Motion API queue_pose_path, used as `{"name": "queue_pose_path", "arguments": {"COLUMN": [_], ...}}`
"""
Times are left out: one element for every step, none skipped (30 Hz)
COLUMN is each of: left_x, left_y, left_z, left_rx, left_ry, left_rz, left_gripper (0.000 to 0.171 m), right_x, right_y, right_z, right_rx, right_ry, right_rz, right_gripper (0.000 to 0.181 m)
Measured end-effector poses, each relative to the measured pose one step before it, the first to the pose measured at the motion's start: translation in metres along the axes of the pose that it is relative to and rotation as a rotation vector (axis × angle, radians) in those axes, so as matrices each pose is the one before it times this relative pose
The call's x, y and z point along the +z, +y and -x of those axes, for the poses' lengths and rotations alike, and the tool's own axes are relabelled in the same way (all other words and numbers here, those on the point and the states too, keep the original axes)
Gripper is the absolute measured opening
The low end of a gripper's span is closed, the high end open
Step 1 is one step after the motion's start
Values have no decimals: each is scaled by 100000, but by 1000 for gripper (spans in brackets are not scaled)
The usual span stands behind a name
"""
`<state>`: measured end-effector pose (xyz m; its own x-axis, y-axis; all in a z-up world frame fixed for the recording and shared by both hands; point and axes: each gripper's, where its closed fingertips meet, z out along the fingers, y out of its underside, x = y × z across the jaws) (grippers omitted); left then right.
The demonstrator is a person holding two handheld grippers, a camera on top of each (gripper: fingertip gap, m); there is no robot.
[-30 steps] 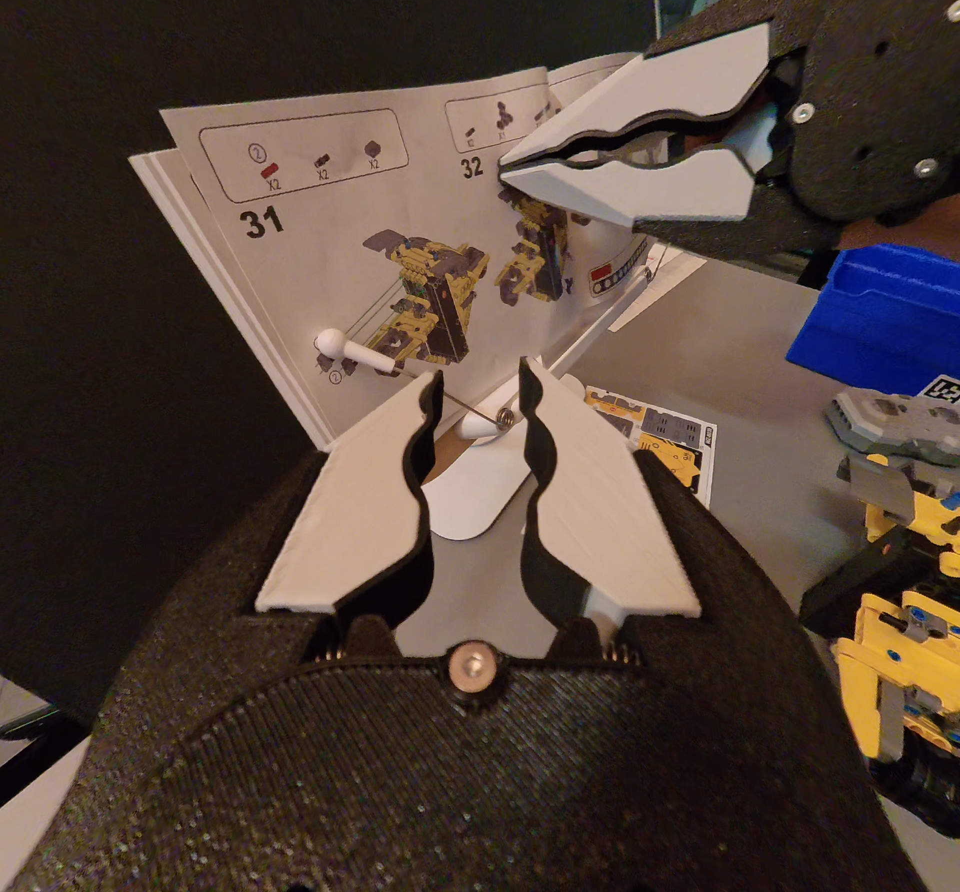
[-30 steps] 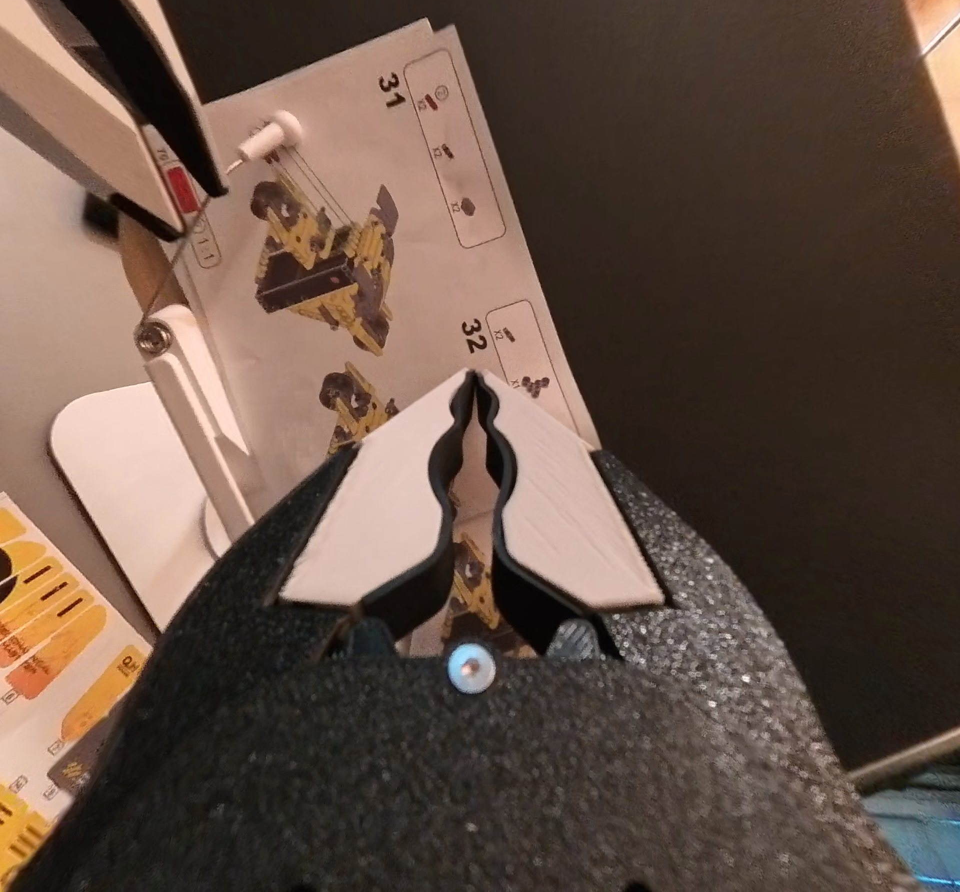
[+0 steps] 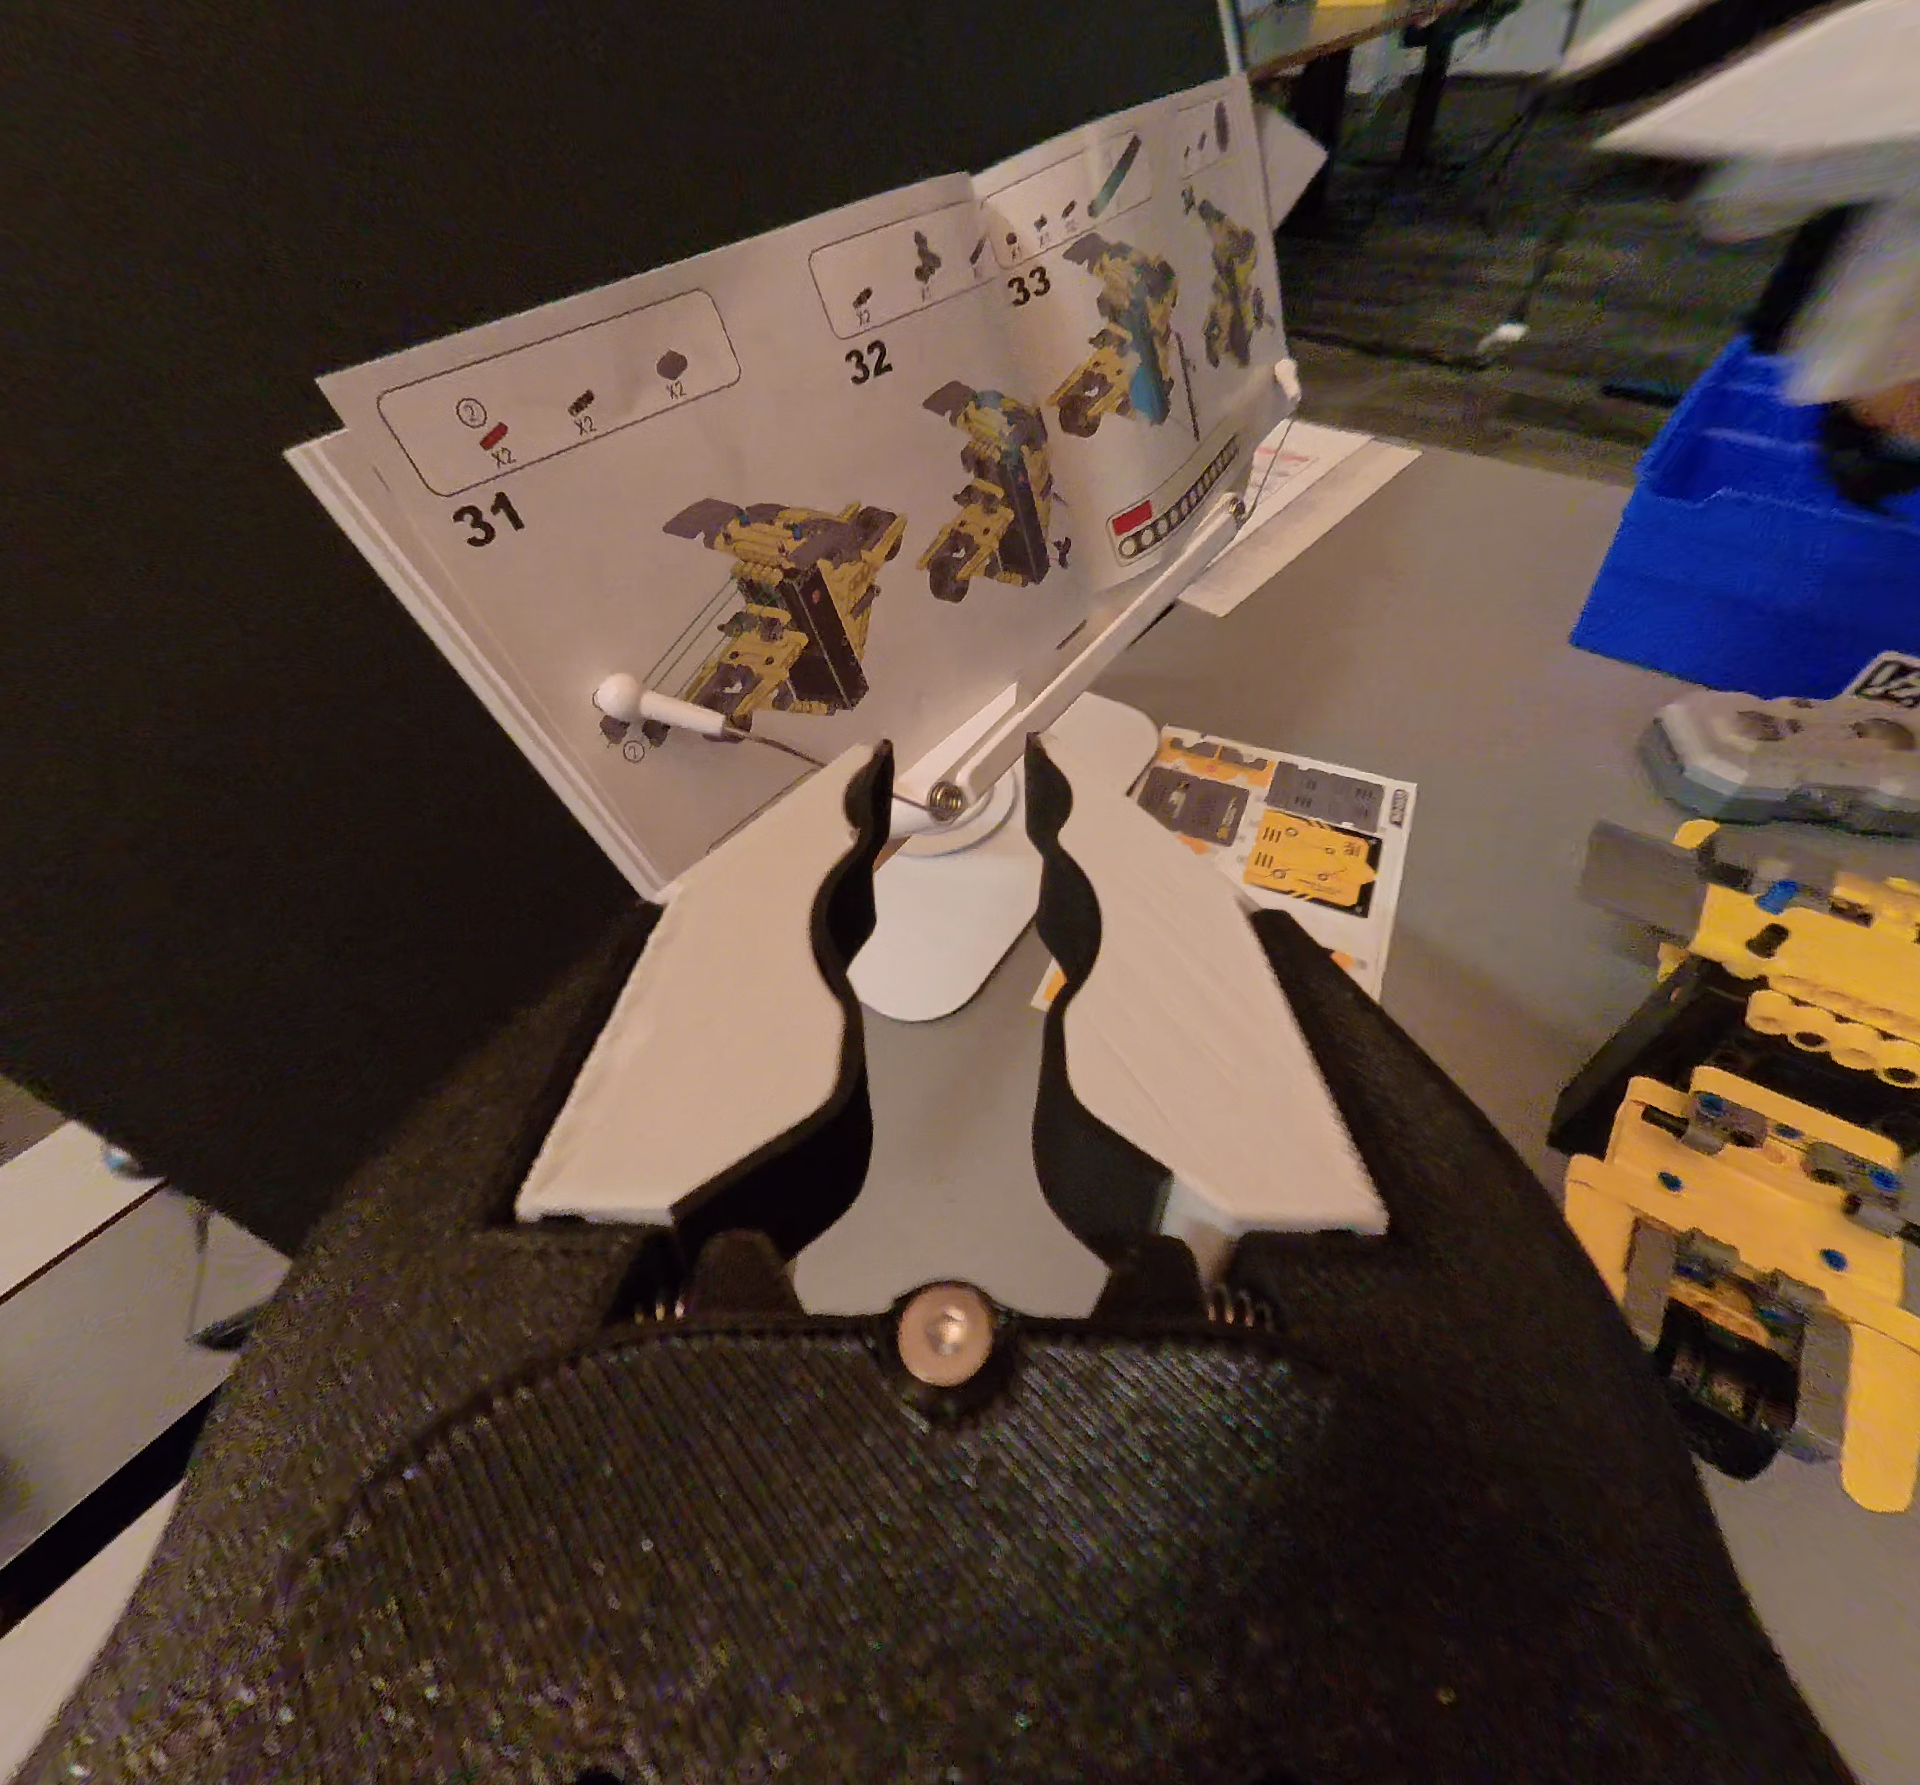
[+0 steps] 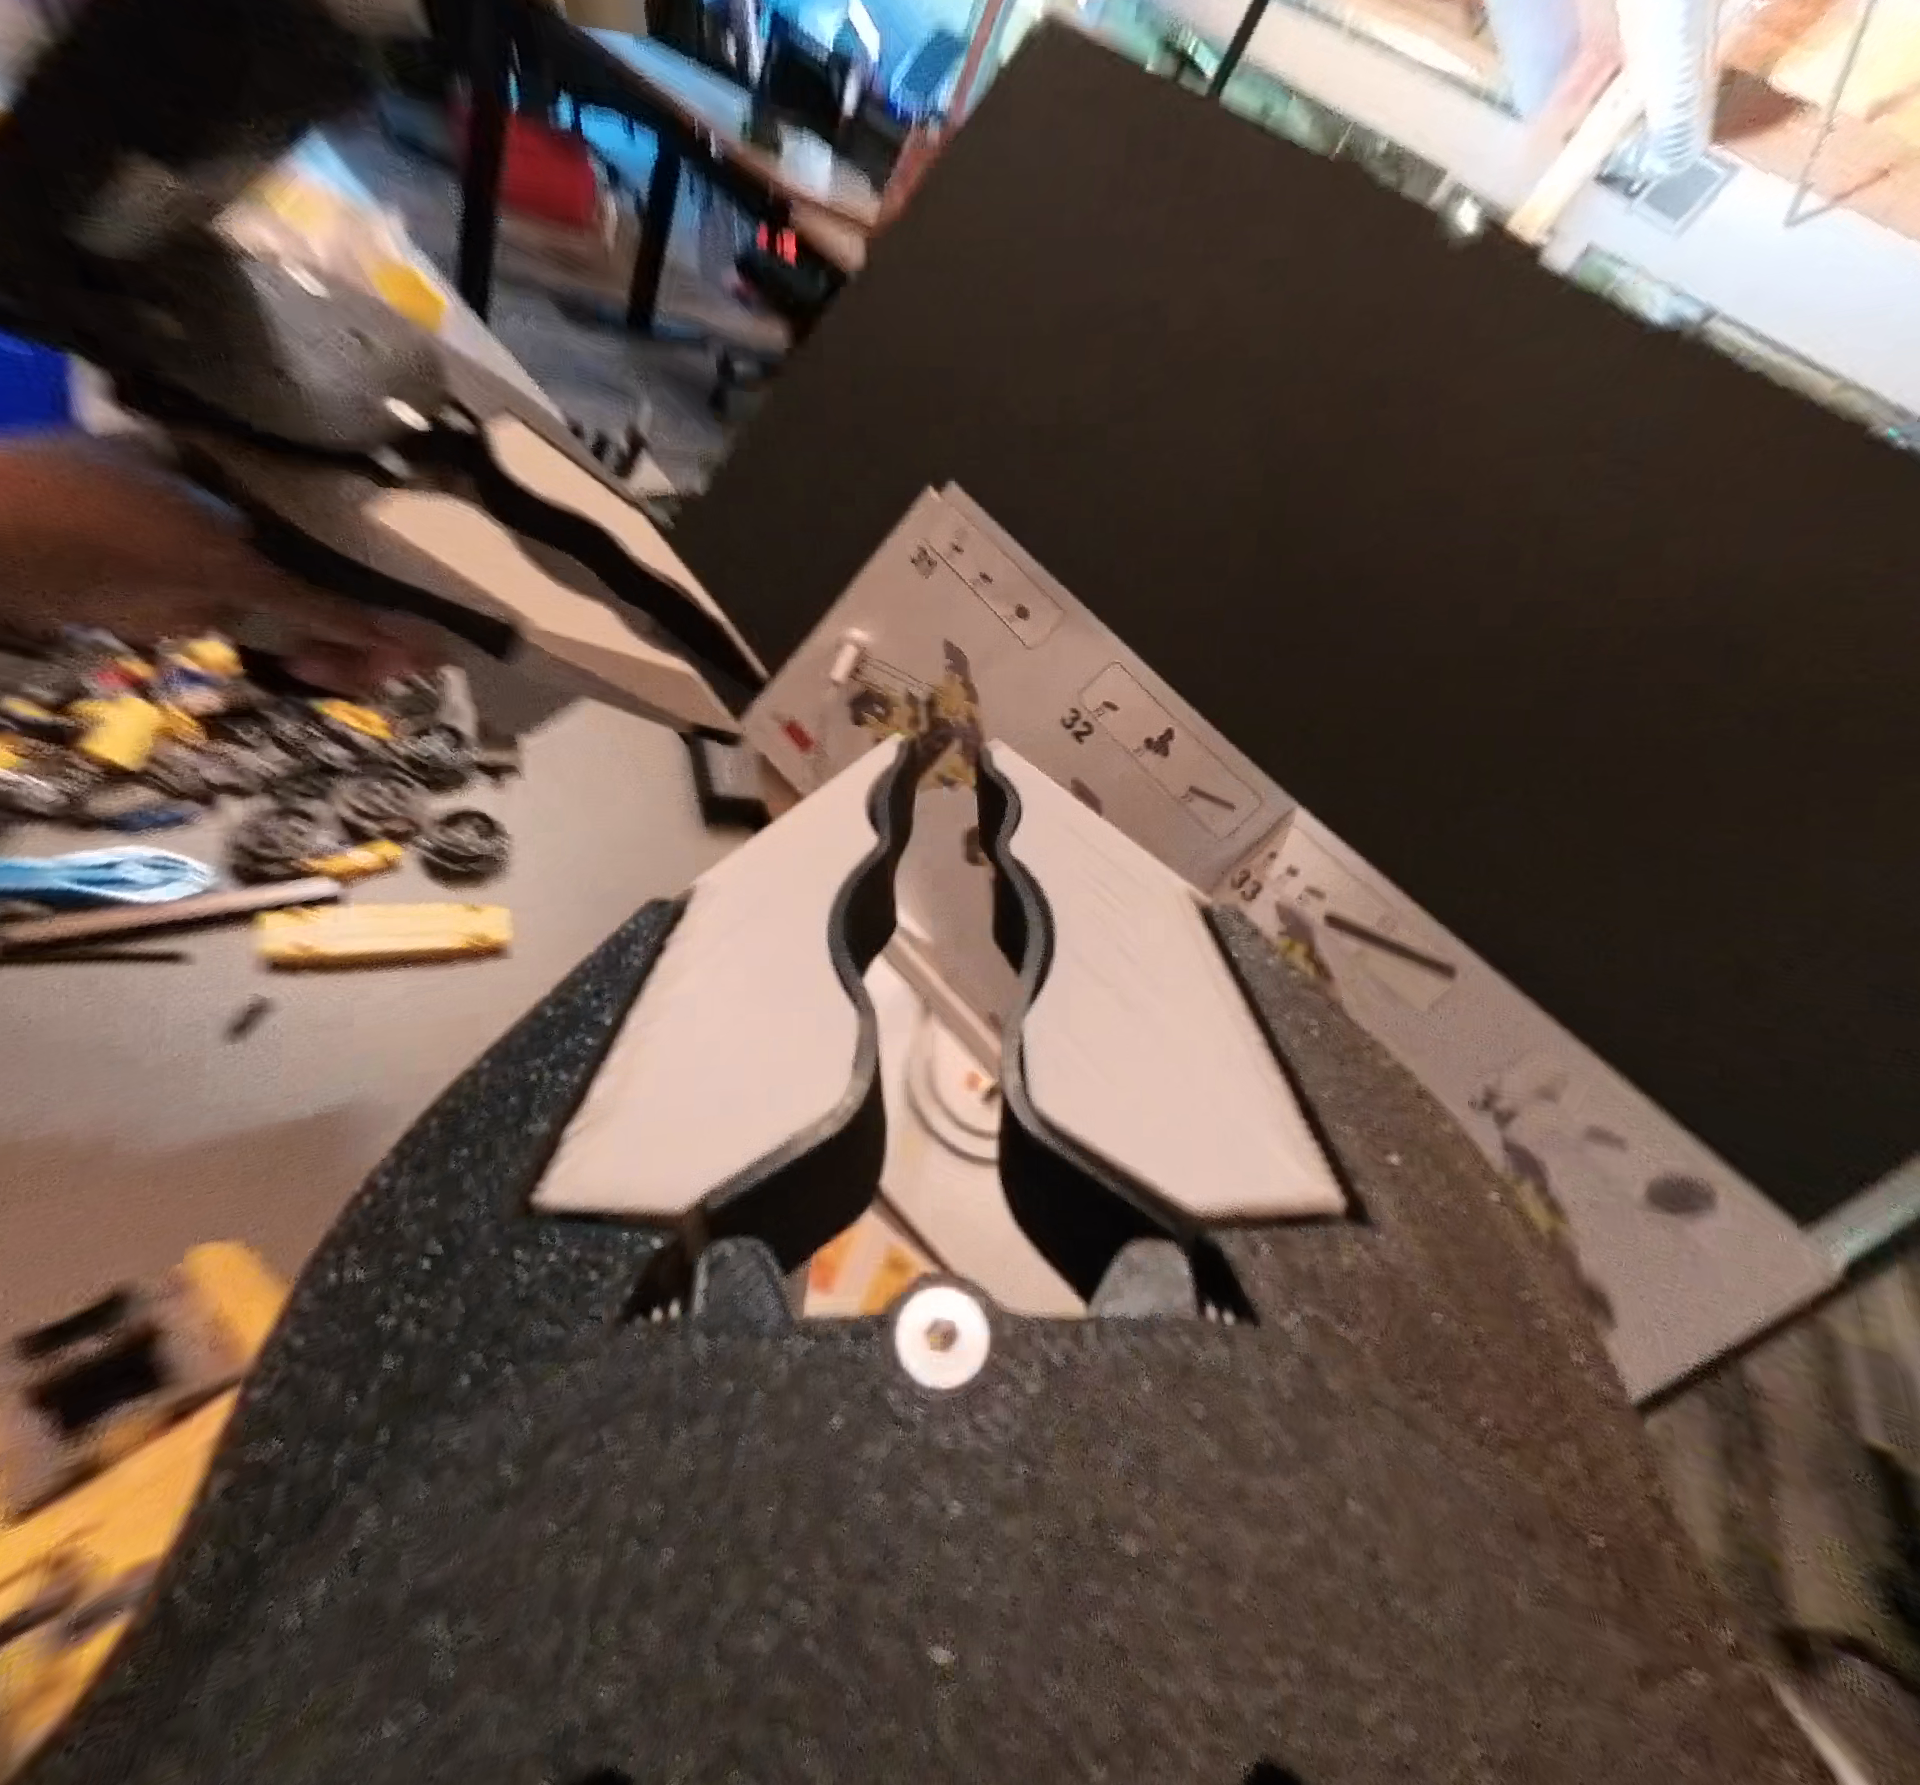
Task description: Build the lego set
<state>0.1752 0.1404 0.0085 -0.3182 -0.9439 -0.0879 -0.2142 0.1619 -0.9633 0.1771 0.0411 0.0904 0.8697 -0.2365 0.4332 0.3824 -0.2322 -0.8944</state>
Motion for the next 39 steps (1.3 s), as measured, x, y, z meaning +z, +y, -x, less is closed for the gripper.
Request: {"name": "queue_pose_path", "arguments": {"left_x": [19, 116, 217, 356, 545, 643, 674, 655, 569, 248, 22, 99, 70, 71, 101, 56, -7, 14, -8, -33, -35, -8, -73, -89, -55, -70, -46, -6, -4, -1, -12, -18, -16, -22, -34, -49, -40, -52, -30], "left_y": [182, 239, 270, 160, -17, 61, 215, 352, 459, -95, -428, -81, -101, -119, 86, 15, -59, -1, -3, 5, 89, 207, 152, 66, 87, 73, 76, 26, 25, 15, 33, 25, 24, 50, 57, 64, 81, 63, 47], "left_z": [4, 148, 269, 475, 794, 1338, 1022, 29, -150, 124, 28, 10, 152, 24, 20, 301, 279, -3, 18, 25, -19, -145, -266, -119, 35, 65, 61, 70, 65, 3, -17, -2, 15, 21, 28, 38, 56, 51, 60], "left_rx": [788, -6, -839, -2404, -5466, -8981, -8707, -5537, -4143, -2307, -81, -607, -1417, -1166, -669, -23, 713, 122, -949, -1401, -1426, -1638, -1869, -2143, -1366, -532, 286, 854, 1270, 669, 18, -304, -675, -886, -615, -516, -367, -110, 452], "left_ry": [-2327, -2711, -3019, -3808, -5420, -8544, -6451, 49, 1116, -1173, -692, -149, -871, 205, 562, -1115, -725, 1290, 1148, 988, 1259, 2115, 2992, 1855, 622, 165, -167, -644, -648, -118, 110, 244, 276, 306, 183, 88, -33, -191, -394], "left_rz": [1339, 1432, 1123, -278, -2531, -3388, -2772, -1668, -201, -2478, -3664, -401, -349, -609, 604, -42, -449, 147, 338, 515, 938, 1532, 1068, 527, 720, 761, 840, 551, 632, 795, 825, 652, 525, 632, 860, 1129, 1260, 1137, 694], "left_gripper": [19, 21, 24, 25, 30, 37, 42, 45, 46, 43, 42, 39, 36, 33, 29, 22, 17, 17, 17, 16, 14, 12, 2, 0, 0, 0, 0, 0, 0, 0, 0, 0, 0, 0, 0, 0, 0, 0, 0], "right_x": [-1955, -1896, -1787, -1717, -1707, -1726, -1568, -1129, -479, 206, 729, 1051, 1266, 1469, 1696, 1909, 2112, 2239, 2304, 2307, 2232, 2076, 1841, 1526, 1178, 851, 545, 281, 92, -2, -60, -47, -15, 44, 40, 41, 59, 57, 55], "right_y": [-440, -240, -37, 176, 333, 346, 188, -35, -82, 104, 287, 217, -3, -132, -80, 82, 273, 435, 562, 638, 686, 702, 636, 455, 279, 165, 71, -11, -26, 20, 9, 49, 111, 104, 54, 11, 19, 8, -27], "right_z": [635, 549, 388, 246, -41, -522, -794, -591, -161, 202, 275, 114, -70, -94, 8, 100, 171, 262, 312, 325, 329, 174, 68, 126, 209, 175, 64, 0, -1, 21, 100, 303, 520, 495, 226, 37, -2, -4, 15], "right_rx": [3212, 2553, 1865, 526, -1975, -3518, -2805, -1073, 78, -242, -2132, -4078, -4721, -4535, -4389, -4309, -4264, -4105, -3973, -3197, -2117, -1390, 70, 1679, 2933, 3477, 2732, 1158, -333, -1315, -1786, -1491, -773, -398, -872, -1425, -958, 451, 1427], "right_ry": [1081, 1913, 2900, 3627, 5078, 7689, 8373, 5345, 893, -2469, -3805, -3054, -1893, -1433, -1867, -1969, -1820, -1796, -1537, -1210, -1376, -644, -398, -1326, -2167, -2003, -1006, -135, 230, 432, 29, -1129, -2346, -1921, -19, 944, 830, 425, -79], "right_rz": [-4397, -3986, -3503, -2867, -2155, -2025, -2571, -2853, -1415, 1521, 3873, 3982, 2598, 1430, 1247, 1615, 2193, 2749, 3087, 3239, 3408, 3326, 2796, 1844, 891, 279, -342, -875, -972, -573, -576, -148, 447, 384, 76, -147, -31, -69, -323], "right_gripper": [11, 11, 11, 10, 10, 8, 0, 0, 0, 0, 0, 0, 0, 0, 0, 0, 0, 0, 0, 0, 0, 0, 0, 0, 0, 0, 0, 0, 0, 0, 0, 0, 0, 0, 0, 0, 0, 0, 0]}}
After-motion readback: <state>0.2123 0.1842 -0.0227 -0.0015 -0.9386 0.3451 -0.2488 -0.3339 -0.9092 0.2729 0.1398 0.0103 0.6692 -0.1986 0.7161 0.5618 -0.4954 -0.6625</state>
